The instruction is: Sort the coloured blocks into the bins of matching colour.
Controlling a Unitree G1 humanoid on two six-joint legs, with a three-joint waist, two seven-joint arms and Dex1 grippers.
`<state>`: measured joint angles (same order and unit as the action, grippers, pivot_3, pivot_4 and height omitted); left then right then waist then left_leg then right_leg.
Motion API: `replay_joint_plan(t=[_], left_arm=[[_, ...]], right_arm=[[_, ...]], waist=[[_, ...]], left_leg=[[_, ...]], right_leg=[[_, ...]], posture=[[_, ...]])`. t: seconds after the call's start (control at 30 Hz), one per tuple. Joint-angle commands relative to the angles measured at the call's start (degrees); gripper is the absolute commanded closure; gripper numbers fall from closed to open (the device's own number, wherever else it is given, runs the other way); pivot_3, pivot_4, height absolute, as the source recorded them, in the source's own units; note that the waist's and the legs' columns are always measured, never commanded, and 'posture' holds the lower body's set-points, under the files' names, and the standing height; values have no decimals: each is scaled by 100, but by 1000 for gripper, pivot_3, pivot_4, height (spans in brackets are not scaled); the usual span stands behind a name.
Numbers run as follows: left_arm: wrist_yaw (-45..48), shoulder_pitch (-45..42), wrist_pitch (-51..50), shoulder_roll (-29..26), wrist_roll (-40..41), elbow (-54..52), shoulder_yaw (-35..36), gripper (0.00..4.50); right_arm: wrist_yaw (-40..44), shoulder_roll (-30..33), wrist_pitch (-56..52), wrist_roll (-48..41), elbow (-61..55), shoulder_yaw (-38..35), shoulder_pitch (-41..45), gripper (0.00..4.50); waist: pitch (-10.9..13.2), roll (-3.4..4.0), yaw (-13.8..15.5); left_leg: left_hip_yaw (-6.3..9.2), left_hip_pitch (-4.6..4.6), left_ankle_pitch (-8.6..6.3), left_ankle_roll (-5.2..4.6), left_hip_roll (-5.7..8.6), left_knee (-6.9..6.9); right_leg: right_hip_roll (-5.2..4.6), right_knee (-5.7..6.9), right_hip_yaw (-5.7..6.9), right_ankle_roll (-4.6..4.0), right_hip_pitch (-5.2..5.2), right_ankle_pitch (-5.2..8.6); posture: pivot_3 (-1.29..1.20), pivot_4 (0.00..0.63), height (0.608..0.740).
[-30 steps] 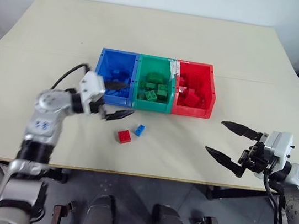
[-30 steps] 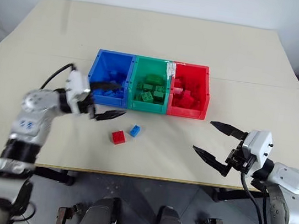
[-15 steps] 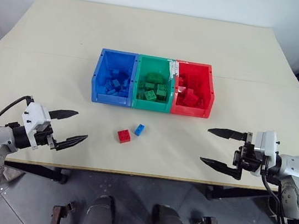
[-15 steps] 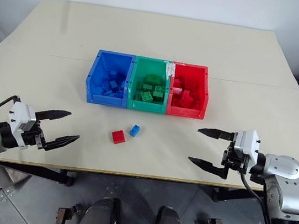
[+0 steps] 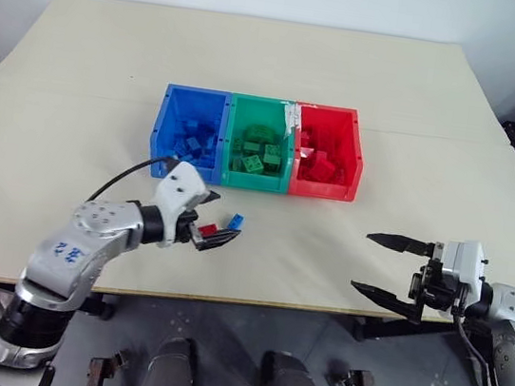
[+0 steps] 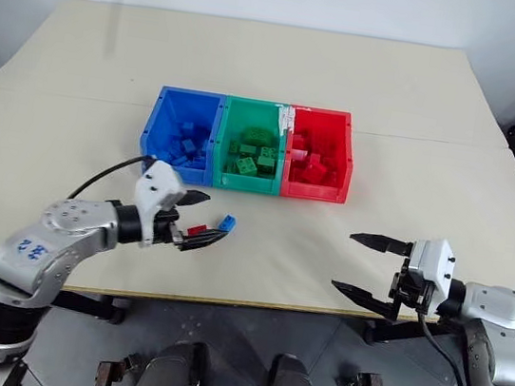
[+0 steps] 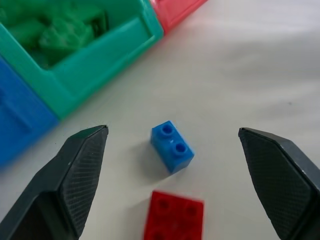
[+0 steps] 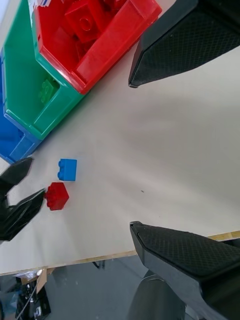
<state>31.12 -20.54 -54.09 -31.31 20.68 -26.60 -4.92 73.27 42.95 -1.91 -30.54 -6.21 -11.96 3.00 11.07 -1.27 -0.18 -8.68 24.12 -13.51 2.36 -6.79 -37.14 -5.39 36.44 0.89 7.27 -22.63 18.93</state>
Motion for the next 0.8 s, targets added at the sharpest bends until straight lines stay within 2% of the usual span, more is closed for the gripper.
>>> replay_joint_plan(t=[0.03, 0.17, 0.33, 0.6, 0.73, 0.8], left_arm=[[-513, -325, -780, 206, -124, -172, -260, 87], [-900, -539, -1384, 486, -172, -20, -244, 87], [-937, -645, -1428, 635, -191, 191, -421, 87], [-738, -629, -886, 492, -304, 373, -599, 2450], [-236, -465, 274, 471, -239, 457, -468, 3290], [-14, -399, 711, 501, -137, 523, -295, 3290]], right_arm=[[-125, 80, -28, -98, -307, -215, -72, 0], [-213, 79, -80, -133, -466, -255, -172, 0], [-276, 79, -94, -150, -568, -308, -299, 0], [-388, 46, -135, -167, -716, -345, -386, 0], [-406, -4, -135, -224, -746, -364, -403, 0], [-455, -41, -182, -304, -779, -385, -387, 0]], waist=[[0, 0, 7], [0, -1, 12], [0, -1, 11], [0, -1, 12], [0, -1, 14], [0, 0, 13]], left_leg=[[0, 1, 2, 3, 0, -2], [5, 1, 2, 3, 4, -5], [6, 1, 3, 3, 4, -5], [7, 0, 3, 4, 4, -5], [7, 1, 3, 3, 4, -5], [6, 1, 3, 4, 4, -4]], right_leg=[[-1, 0, -1, 0, 0, 0], [-2, -2, -2, 0, 5, 0], [-2, -2, -2, 0, 4, 0], [-3, -2, -2, -1, 5, 0], [-3, -3, -1, -1, 6, 0], [-4, -4, -1, -1, 6, 0]], posture=[[0, 150, 740], [0, 150, 740], [0, 150, 740], [0, 150, 740], [0, 150, 740], [0, 150, 740]])
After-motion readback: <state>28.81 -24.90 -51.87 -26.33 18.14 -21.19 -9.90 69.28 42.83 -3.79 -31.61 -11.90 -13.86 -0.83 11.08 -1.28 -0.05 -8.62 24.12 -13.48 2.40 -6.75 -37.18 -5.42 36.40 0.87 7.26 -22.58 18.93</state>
